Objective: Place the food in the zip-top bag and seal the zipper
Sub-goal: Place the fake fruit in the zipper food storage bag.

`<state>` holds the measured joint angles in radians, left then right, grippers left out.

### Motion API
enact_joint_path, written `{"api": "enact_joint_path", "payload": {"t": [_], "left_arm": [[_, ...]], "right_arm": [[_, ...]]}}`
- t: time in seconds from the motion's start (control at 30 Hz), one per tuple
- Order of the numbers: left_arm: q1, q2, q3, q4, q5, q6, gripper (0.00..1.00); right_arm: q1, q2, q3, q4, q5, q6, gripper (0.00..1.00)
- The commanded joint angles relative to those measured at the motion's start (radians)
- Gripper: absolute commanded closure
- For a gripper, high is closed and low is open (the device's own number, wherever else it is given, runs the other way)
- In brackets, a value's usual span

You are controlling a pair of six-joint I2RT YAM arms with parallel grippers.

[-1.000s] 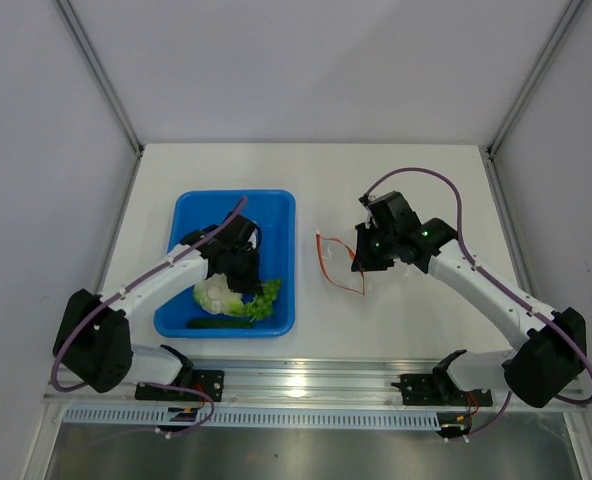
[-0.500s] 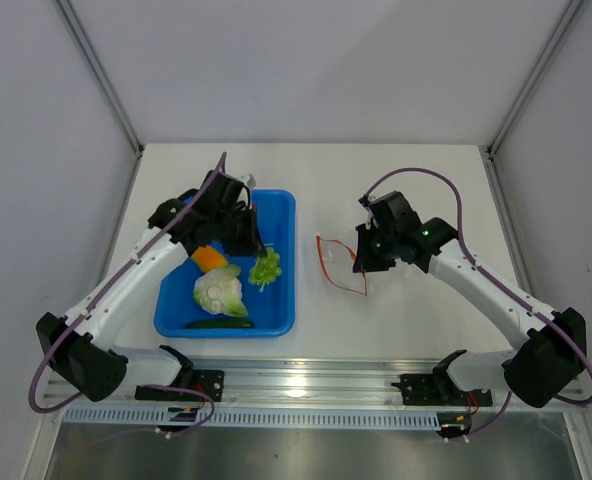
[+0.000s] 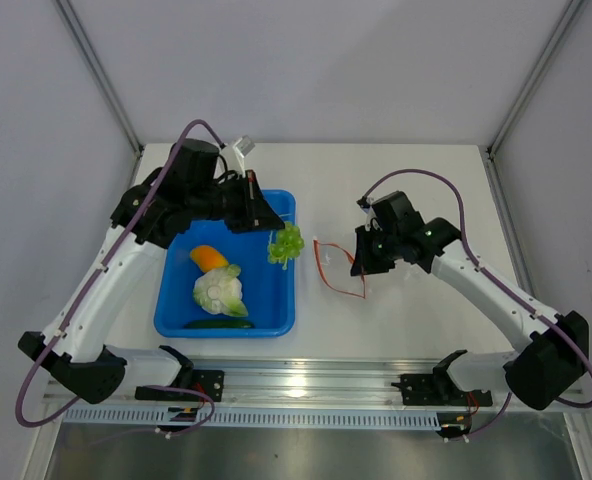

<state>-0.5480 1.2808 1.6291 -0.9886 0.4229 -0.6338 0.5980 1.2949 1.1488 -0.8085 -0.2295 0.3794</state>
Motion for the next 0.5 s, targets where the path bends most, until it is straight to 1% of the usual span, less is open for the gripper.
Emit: {"api": "enact_joint_path", "payload": {"t": [0.0, 0.23, 0.47], "left_arm": [[-0.006, -0.014, 0.044, 0.070, 0.140, -0.064, 0.99], [-0.006, 0.003, 0.046, 0.102, 0.221, -0.121, 0.99], [-0.012, 0.015, 0.006, 0.154, 0.255, -0.156, 0.99]], "right_arm": [[-0.003, -0.043, 0.043, 0.017, -0.054, -0.014, 1.00], [-0.001, -0.063, 0.045, 0.055, -0.105, -0.002, 1.00], [0.005, -0.088, 0.046, 0.094, -0.151, 0.004, 1.00]]}}
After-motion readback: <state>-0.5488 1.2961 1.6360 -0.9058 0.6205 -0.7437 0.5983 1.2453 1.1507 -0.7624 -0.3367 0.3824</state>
